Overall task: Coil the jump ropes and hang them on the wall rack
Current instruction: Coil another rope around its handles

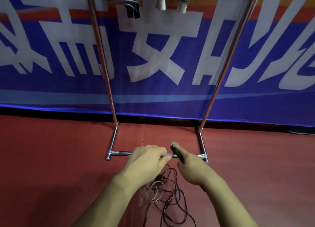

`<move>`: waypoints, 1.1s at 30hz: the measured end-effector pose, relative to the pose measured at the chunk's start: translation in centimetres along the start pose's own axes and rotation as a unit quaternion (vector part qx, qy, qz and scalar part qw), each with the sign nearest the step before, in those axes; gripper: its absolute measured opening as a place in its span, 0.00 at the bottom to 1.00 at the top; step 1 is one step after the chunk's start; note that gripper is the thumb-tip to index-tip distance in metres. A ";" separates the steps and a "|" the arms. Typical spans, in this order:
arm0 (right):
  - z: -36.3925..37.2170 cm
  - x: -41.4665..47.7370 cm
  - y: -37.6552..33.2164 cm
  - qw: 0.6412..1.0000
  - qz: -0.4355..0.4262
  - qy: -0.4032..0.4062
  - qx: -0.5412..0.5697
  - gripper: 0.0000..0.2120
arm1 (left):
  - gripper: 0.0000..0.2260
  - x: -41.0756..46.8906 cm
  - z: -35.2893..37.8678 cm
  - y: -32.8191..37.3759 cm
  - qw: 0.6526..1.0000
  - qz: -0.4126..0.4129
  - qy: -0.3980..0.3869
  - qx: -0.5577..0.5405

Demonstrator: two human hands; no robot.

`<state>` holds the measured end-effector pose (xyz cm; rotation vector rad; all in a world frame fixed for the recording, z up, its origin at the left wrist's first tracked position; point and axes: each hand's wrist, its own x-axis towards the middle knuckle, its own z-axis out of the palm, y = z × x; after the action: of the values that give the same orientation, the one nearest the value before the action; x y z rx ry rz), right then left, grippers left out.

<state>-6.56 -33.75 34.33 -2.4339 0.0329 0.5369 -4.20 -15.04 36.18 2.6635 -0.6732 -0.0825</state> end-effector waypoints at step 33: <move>1.0 0.1 -1.0 0.991 -0.099 0.086 0.034 0.34 | 0.08 -0.1 2.2 -3.3 0.975 -0.095 -0.181 -0.085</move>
<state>-6.67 -32.40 34.17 -2.3778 -0.1145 0.2331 -3.14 -13.09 32.82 2.5596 -0.4890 -0.6610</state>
